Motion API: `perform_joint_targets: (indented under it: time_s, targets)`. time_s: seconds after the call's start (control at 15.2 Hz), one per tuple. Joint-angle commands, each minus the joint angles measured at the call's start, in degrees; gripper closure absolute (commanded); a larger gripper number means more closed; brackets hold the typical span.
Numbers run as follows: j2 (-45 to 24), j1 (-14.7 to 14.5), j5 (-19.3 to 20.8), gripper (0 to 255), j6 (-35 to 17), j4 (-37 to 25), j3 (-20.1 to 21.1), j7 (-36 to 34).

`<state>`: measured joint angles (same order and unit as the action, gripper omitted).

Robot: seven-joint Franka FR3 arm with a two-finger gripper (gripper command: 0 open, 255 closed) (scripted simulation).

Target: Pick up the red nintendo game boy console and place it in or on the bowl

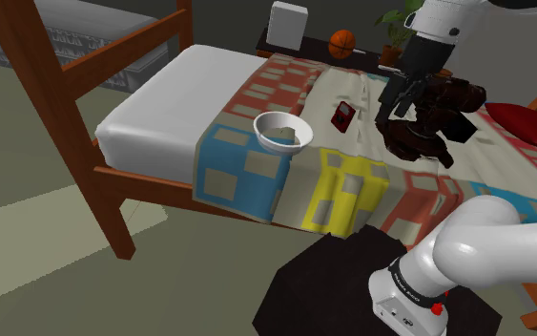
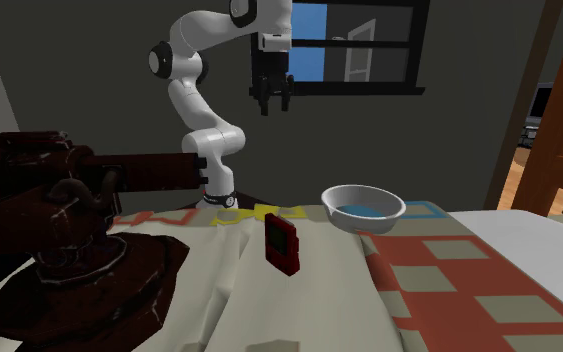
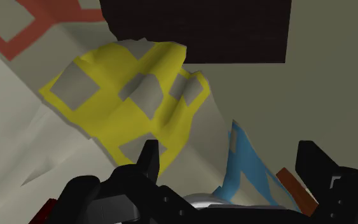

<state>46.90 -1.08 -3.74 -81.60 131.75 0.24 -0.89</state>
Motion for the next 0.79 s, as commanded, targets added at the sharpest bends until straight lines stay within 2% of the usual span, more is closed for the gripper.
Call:
perform_joint_targets:
  time_s: [0.0, 0.73]
  targets:
    - [0.0, 0.0, 0.0, 0, 0.0, 0.0, 0.0, 0.0]
    - [-12.9, 2.4, 6.6, 0, -13.8, -0.1, -10.9, 13.4]
